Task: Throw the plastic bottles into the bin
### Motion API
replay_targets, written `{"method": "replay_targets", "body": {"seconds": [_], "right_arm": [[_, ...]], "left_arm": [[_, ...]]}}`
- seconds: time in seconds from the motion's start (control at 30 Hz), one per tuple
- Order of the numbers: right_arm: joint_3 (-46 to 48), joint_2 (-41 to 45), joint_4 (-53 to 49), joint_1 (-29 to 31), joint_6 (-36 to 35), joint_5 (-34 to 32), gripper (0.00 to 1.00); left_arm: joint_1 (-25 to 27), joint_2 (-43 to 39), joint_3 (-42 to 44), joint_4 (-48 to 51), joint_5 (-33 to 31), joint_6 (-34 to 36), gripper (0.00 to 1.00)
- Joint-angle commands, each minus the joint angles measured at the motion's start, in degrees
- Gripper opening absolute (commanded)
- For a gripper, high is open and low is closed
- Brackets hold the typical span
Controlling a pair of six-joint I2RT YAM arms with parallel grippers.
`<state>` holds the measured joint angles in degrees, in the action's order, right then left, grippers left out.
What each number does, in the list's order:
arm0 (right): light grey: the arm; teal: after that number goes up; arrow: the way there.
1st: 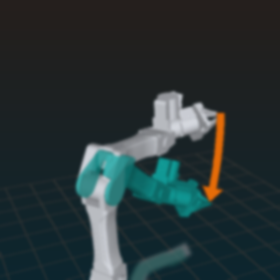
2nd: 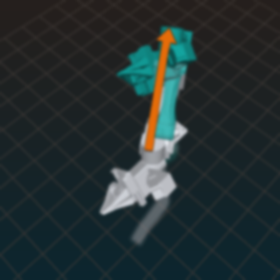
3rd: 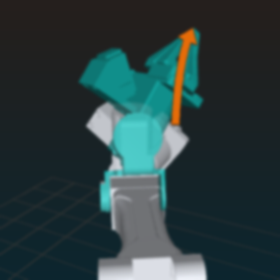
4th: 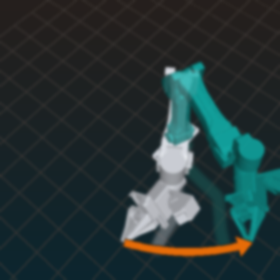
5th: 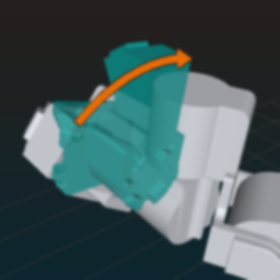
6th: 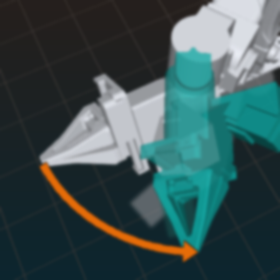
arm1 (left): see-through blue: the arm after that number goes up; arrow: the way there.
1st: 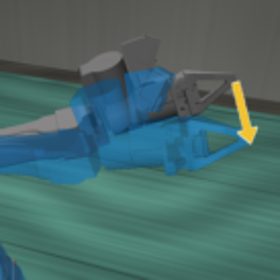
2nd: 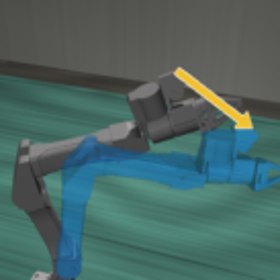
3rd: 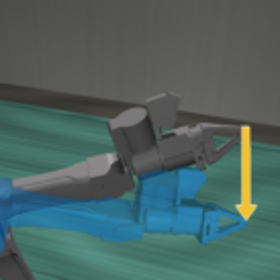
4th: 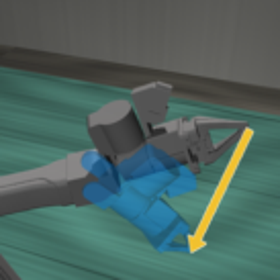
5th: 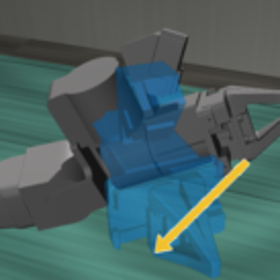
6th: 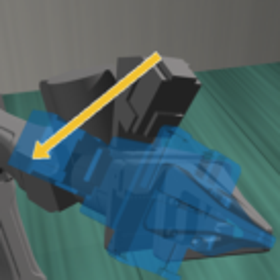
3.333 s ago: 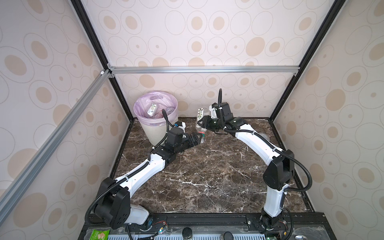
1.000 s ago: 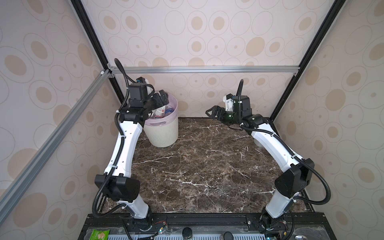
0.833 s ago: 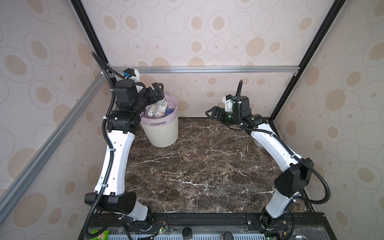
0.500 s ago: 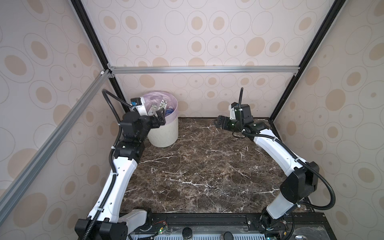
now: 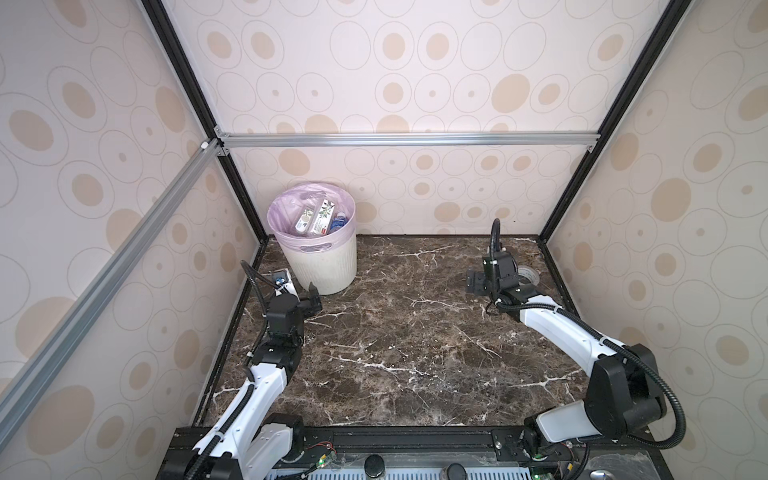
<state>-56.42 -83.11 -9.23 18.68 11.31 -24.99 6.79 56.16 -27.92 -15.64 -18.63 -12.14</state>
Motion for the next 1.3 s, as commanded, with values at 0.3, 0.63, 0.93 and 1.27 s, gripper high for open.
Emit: {"method": "replay_targets", "body": {"seconds": [0.3, 0.63, 0.93, 1.27], "right_arm": [[22.30, 2.07, 32.11, -0.46, -13.31, -7.40, 1.00], [30.99, -0.76, 51.87, -0.75, -19.69, -6.85, 1.00], [36.58, -3.58, 66.02, -1.68, -20.83, -6.29, 1.00], [35.68, -5.88, 63.74, -15.02, -8.95, 8.75, 1.00]], "left_arm": [[-3.00, 23.90, 13.17, -45.65, -3.94, 3.42, 0.99], [-4.19, 29.34, 20.22, -66.45, 5.58, 9.04, 0.99], [-3.85, 34.78, 15.97, -64.57, 2.84, 9.61, 0.99], [-3.84, 34.34, 16.10, -64.21, 3.39, 9.65, 0.99]]}}
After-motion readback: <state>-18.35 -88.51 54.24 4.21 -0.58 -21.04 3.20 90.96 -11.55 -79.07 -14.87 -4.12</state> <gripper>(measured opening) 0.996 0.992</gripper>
